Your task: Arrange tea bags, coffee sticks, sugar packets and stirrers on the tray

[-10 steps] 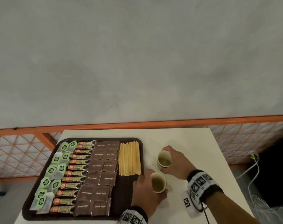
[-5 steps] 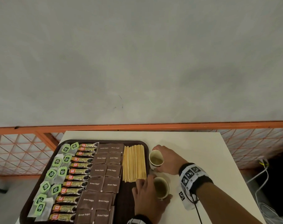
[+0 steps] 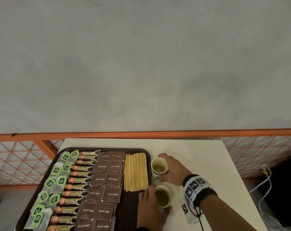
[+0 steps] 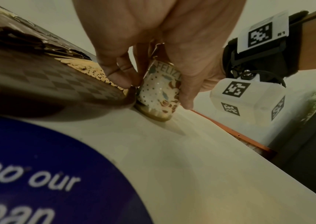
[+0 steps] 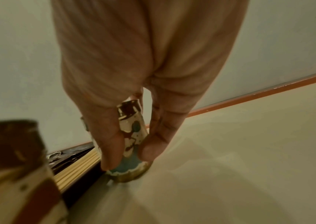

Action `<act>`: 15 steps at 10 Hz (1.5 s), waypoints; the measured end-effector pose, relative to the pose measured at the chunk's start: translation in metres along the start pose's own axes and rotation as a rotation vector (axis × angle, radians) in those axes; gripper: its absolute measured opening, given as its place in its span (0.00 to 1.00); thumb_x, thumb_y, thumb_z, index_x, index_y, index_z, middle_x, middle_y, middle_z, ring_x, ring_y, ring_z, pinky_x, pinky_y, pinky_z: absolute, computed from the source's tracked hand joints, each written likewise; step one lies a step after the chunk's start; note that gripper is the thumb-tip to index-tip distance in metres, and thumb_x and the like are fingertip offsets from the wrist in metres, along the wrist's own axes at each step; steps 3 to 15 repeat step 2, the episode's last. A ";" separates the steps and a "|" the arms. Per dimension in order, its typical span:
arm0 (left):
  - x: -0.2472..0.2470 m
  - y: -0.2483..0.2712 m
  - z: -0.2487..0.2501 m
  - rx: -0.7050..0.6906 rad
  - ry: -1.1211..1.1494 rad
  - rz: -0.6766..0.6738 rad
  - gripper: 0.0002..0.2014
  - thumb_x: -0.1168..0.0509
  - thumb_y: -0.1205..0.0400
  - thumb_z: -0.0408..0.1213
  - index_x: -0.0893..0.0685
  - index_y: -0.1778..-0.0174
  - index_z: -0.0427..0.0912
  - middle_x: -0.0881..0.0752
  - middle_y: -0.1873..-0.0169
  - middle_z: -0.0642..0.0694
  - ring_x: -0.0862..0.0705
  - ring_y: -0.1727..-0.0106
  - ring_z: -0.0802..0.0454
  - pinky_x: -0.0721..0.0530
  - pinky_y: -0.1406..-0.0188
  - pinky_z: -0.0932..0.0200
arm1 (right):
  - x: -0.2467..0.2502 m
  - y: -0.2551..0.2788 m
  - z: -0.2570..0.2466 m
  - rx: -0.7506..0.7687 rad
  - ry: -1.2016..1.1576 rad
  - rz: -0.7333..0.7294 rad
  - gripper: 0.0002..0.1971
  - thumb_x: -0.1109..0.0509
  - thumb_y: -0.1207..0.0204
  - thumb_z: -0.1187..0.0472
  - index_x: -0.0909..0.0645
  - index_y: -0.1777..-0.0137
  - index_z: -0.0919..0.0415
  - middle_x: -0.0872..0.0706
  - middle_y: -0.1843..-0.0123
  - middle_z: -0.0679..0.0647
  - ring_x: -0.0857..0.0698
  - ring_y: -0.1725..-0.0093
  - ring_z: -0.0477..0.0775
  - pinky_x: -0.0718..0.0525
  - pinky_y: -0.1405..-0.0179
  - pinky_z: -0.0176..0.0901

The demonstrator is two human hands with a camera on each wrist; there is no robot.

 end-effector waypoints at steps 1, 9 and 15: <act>0.007 -0.006 0.003 -0.008 -0.017 0.014 0.36 0.26 0.32 0.58 0.35 0.32 0.55 0.27 0.33 0.60 0.29 0.36 0.57 0.31 0.44 0.65 | 0.009 0.010 0.005 -0.054 -0.005 0.003 0.45 0.18 0.34 0.60 0.40 0.22 0.44 0.23 0.32 0.53 0.21 0.34 0.54 0.21 0.31 0.51; 0.014 0.003 0.004 0.019 -0.019 0.026 0.44 0.27 0.32 0.64 0.39 0.25 0.54 0.30 0.29 0.58 0.30 0.32 0.55 0.28 0.37 0.62 | 0.029 0.037 0.022 -0.126 -0.068 0.133 0.36 0.25 0.25 0.63 0.39 0.21 0.46 0.23 0.33 0.53 0.17 0.42 0.52 0.19 0.36 0.43; 0.014 0.003 0.004 0.019 -0.019 0.026 0.44 0.27 0.32 0.64 0.39 0.25 0.54 0.30 0.29 0.58 0.30 0.32 0.55 0.28 0.37 0.62 | 0.029 0.037 0.022 -0.126 -0.068 0.133 0.36 0.25 0.25 0.63 0.39 0.21 0.46 0.23 0.33 0.53 0.17 0.42 0.52 0.19 0.36 0.43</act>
Point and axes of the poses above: each hand's wrist, its own y-axis away from the middle knuckle, its own x-axis out of the back of the hand, z = x × y, the point moved 10 cm from there along -y, towards the middle knuckle
